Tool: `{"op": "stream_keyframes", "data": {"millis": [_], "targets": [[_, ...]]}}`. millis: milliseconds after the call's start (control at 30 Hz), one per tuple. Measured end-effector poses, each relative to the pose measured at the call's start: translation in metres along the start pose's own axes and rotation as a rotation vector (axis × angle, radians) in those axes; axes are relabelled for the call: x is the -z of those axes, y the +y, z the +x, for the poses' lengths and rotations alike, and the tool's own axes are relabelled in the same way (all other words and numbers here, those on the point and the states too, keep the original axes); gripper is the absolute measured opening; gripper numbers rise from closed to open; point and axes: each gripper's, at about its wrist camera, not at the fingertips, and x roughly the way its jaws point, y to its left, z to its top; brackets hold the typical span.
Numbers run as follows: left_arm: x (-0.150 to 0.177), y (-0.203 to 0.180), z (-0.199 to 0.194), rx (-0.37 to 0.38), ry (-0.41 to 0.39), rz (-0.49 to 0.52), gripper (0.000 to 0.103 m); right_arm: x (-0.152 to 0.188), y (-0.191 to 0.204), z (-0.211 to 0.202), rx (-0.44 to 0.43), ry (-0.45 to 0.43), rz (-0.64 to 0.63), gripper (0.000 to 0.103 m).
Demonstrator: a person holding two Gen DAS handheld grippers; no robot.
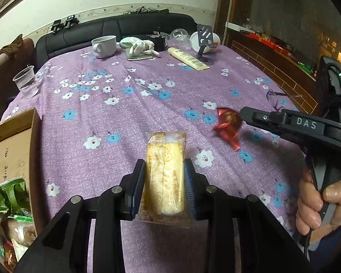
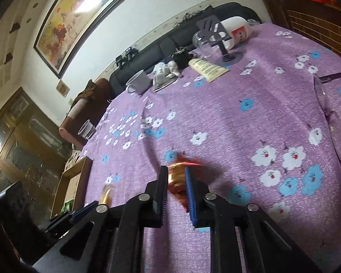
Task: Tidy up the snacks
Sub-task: 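Lift the cake packet with the left gripper while the right lifts the red foil packet, then carry the cake packet with the left gripper while the right carries the red packet over the box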
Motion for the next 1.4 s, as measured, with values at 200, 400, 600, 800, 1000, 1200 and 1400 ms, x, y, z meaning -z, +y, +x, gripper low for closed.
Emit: {"op": "stream_keyframes", "data": {"millis": [200,400,600,800,1000,1200,1400], "targets": [[0.008,0.009,-0.014,0.001,-0.017,-0.017,0.031,-0.003,-0.007,-0.008,0.05,-0.032,0.02,0.038],[0.018,0.021,-0.023,0.003,-0.02,-0.04,0.031,-0.008,-0.018,-0.015,0.024,0.017,0.134,0.04],[0.022,0.027,-0.026,0.018,-0.023,-0.059,0.031,-0.004,-0.011,-0.003,0.059,0.089,0.157,0.052],[0.024,0.026,-0.026,0.025,-0.027,-0.054,0.031,-0.007,0.005,0.025,0.126,0.14,0.092,0.052],[0.024,0.027,-0.025,0.02,-0.026,-0.055,0.031,0.005,0.019,0.043,0.206,0.104,-0.039,0.038],[0.024,0.025,-0.02,0.021,-0.019,-0.057,0.031,0.004,0.018,0.033,0.174,0.051,-0.058,0.027],[0.024,0.026,-0.023,0.021,-0.025,-0.06,0.031,0.002,0.028,0.02,0.148,-0.012,-0.085,0.027]]}}
